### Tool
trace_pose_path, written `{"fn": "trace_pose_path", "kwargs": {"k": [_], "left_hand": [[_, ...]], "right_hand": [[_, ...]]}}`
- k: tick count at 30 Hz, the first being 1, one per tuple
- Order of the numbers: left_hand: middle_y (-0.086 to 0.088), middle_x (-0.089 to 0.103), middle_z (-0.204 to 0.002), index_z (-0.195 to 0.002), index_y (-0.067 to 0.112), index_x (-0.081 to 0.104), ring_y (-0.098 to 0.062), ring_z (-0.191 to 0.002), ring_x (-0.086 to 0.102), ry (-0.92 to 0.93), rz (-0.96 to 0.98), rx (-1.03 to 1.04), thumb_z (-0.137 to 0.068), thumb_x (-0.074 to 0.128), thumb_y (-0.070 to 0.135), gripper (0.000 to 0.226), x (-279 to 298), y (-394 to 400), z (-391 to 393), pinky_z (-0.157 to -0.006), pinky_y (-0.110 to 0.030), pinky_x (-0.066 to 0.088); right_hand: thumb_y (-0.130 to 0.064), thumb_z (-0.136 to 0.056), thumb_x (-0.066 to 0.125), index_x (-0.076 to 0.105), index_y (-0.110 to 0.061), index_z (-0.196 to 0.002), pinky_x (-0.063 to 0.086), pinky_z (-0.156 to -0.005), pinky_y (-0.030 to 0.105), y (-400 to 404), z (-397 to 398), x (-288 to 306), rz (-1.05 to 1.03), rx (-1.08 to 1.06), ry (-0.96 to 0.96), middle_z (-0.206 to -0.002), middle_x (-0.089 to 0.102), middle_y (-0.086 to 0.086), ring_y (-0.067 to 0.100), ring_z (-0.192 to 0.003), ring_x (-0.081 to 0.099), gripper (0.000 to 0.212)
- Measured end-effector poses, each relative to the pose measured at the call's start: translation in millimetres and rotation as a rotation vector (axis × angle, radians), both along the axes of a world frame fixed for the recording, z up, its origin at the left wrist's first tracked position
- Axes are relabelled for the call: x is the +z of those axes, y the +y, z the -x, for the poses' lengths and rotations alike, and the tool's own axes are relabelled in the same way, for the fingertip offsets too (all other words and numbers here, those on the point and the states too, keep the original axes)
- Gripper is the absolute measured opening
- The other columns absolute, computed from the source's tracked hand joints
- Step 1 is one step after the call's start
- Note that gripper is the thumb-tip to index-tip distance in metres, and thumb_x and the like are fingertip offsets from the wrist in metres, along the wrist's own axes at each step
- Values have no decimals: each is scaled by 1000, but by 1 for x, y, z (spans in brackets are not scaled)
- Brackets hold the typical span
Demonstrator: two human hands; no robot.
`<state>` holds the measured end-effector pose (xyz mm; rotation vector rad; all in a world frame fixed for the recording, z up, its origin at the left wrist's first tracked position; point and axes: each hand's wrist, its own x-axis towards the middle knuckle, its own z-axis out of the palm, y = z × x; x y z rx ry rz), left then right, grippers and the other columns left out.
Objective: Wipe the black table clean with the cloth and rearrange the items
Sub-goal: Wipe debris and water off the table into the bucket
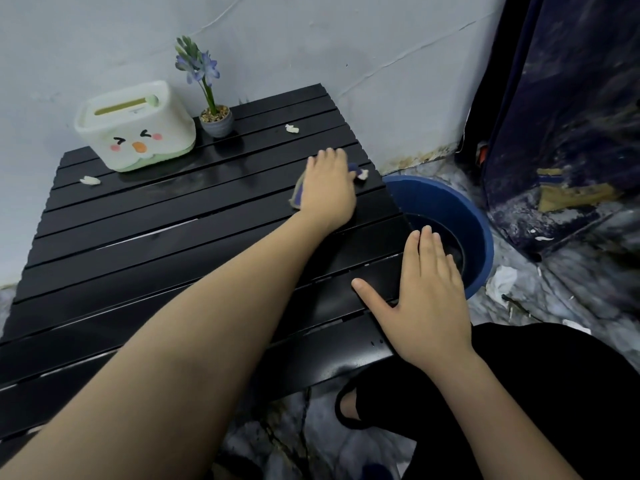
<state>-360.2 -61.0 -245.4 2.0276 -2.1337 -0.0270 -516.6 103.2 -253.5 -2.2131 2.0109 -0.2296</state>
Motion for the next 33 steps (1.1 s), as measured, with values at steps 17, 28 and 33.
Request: {"fn": "trace_pose_path", "kwargs": {"k": [17,28,33], "left_hand": [[11,62,-102,-145,12,48,6,-68,55,850,-41,0,-105,46,23,42,44,94,-88,-71,-10,47],[4,5,-167,-155,36,26,-11,-154,-4,496,-390,-62,-98,51,42,62,30,310,-210,-124,-32,-2],[-14,-4,-167,-159,13,4,-28,-155,-6,37,-178,138,-94,18,69,87,4,297,-182,-126,-41,2]], "right_hand": [[-84,-83,28,18,-7,-160,13,-126,46,0,7,9,-36,27,-142,-169,10,15,27,-157,8,109],[-100,-70,25,17,-4,-159,9,-125,55,22,10,10,6,29,-49,-168,14,16,29,-156,12,130],[-98,-70,22,17,0,-157,13,-125,55,24,7,10,20,33,-8,-167,14,20,32,-156,13,131]]}}
